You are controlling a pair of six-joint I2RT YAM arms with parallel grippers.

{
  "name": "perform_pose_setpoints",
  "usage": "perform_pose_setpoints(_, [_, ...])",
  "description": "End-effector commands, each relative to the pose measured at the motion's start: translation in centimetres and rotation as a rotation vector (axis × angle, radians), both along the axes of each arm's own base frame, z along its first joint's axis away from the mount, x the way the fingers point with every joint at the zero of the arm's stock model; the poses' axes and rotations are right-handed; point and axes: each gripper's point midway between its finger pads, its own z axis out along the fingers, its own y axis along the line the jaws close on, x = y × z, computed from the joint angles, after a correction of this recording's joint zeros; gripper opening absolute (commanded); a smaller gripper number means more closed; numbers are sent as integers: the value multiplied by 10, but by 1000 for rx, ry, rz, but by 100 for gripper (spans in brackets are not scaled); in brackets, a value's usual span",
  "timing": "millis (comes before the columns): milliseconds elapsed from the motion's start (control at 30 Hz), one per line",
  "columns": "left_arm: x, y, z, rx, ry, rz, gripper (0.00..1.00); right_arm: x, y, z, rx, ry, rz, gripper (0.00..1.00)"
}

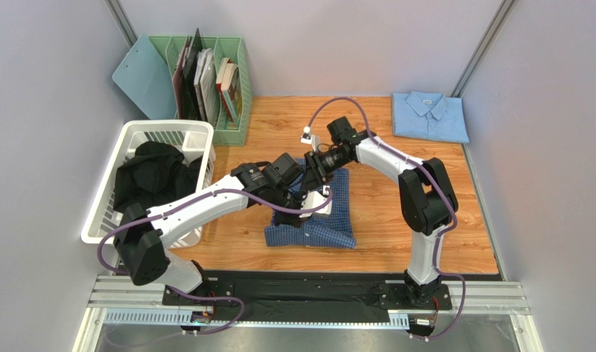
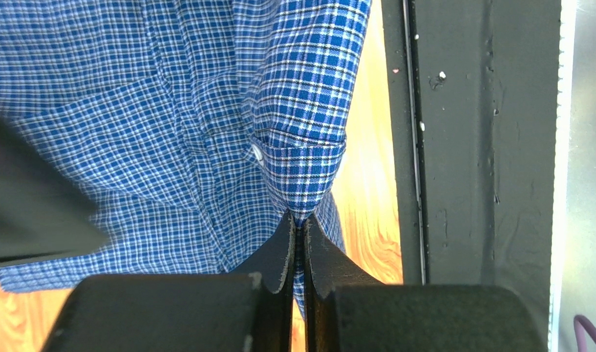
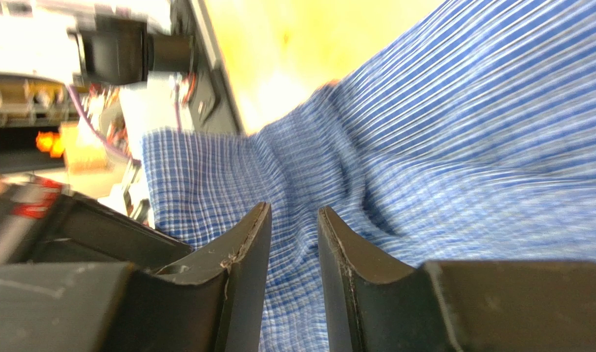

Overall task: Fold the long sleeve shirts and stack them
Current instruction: Fold the shirt

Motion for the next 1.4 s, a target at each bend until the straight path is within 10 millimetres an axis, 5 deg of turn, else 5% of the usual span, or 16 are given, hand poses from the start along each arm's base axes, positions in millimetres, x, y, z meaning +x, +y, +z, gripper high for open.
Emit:
perform_pose_setpoints(0, [14,-10,10,-47,55,-56,0,45,-22,-10,-9,21,-69,36])
perform_pose_setpoints(167, [61,-21,4,-41,78,-41,0,93,-29,-9,2,6,-140,36])
perform_pose_setpoints(333, [115,-24,-5,-44,114,26,2,118,-40,-27,-26,9,-179,36])
perform_pose_setpoints(367, [123,-24,-19,-21,137,34,2,121,-42,-31,-33,8,-182,36])
perform_pose_setpoints(467, [153,-21,-37,-4,131,81,11,133,-48,-40,-56,-8,-191,36])
perform_pose_setpoints(533, [175,-19,-41,-11,109,128,28,135,-50,-44,-64,-10,-192,35])
perform_pose_setpoints(700, [201,-10,-15,-65,77,227,50,136,-50,-51,-70,-5,-189,35])
perform_pose_setpoints(800, [189,-5,-8,-84,118,233,52,140,-50,-57,-85,-16,-194,34])
perform_pose_setpoints(933, [164,3,-35,-31,227,245,52,131,-52,-73,-113,5,-183,34])
perform_pose_setpoints(1100, [137,9,-60,53,322,267,51,104,-53,-94,-154,49,-150,33])
perform_pose_setpoints(1367, [56,29,-86,163,475,224,47,48,-43,-94,-169,82,-63,32])
